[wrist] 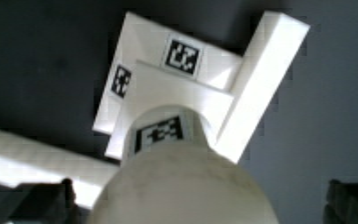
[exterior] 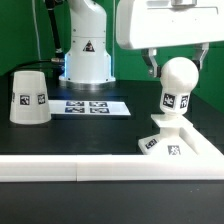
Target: Assemble lamp
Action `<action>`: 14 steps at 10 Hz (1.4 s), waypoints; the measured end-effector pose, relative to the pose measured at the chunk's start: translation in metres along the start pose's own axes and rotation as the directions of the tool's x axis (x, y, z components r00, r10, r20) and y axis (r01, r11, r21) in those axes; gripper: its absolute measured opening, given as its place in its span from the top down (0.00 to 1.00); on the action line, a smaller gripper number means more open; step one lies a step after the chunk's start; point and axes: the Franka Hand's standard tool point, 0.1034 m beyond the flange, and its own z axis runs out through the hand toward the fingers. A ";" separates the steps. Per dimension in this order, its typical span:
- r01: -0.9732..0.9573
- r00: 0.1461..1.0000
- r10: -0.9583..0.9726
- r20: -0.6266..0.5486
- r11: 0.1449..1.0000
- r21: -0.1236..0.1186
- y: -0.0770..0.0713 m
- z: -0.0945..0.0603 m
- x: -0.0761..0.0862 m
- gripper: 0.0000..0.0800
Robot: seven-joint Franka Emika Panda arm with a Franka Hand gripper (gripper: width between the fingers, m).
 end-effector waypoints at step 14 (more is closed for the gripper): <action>-0.002 1.000 0.002 -0.011 1.000 0.008 0.015 0.013 0.017 0.28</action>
Offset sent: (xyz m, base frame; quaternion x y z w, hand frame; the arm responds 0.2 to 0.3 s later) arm 0.0102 -0.0035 -0.0001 0.0029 0.0057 -0.0193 0.9998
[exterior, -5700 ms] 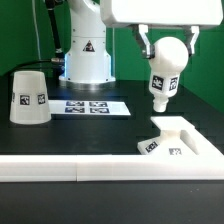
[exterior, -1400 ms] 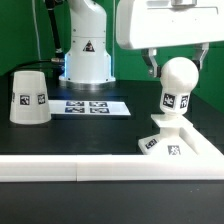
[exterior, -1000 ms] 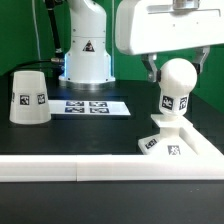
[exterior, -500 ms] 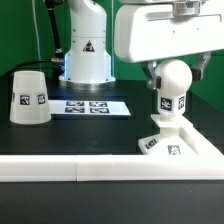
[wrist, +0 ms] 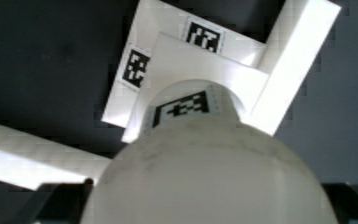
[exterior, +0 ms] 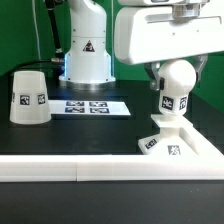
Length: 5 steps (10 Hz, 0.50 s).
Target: Assemble lamp
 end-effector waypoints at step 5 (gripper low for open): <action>-0.127 0.989 0.126 -0.074 0.992 -0.008 0.002 -0.001 -0.007 0.28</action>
Offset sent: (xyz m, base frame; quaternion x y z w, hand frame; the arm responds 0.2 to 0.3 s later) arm -0.0182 -0.0120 0.0036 -0.0055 0.0562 0.0652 0.9963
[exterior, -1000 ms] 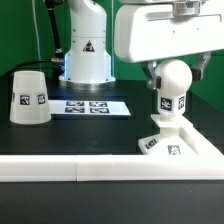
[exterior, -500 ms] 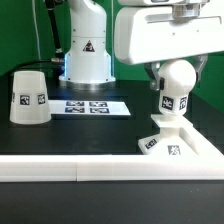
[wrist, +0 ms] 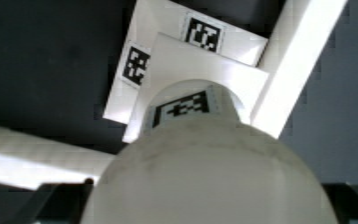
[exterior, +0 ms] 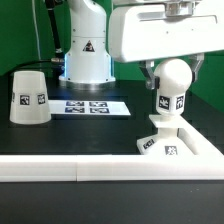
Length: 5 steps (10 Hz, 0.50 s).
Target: Assemble lamp
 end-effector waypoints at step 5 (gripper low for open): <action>-0.392 0.916 0.392 -0.090 0.920 0.014 -0.005 -0.001 -0.007 0.28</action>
Offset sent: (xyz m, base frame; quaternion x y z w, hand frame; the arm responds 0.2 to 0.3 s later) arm -0.0171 -0.0008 -0.0058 -0.0112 0.0382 0.1516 0.9876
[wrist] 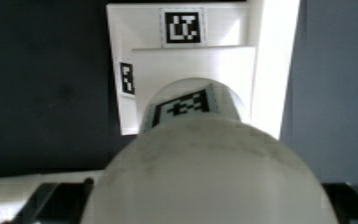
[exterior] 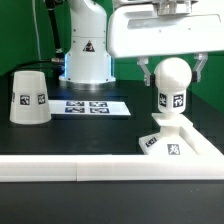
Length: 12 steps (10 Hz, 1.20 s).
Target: Assemble lamp
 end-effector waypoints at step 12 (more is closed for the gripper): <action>-0.759 0.651 0.754 0.080 0.646 0.083 0.007 0.005 0.014 0.28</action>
Offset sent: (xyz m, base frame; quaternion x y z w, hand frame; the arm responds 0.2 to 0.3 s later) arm -0.0017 0.0058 -0.0066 -0.0047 0.0029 0.2085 0.9780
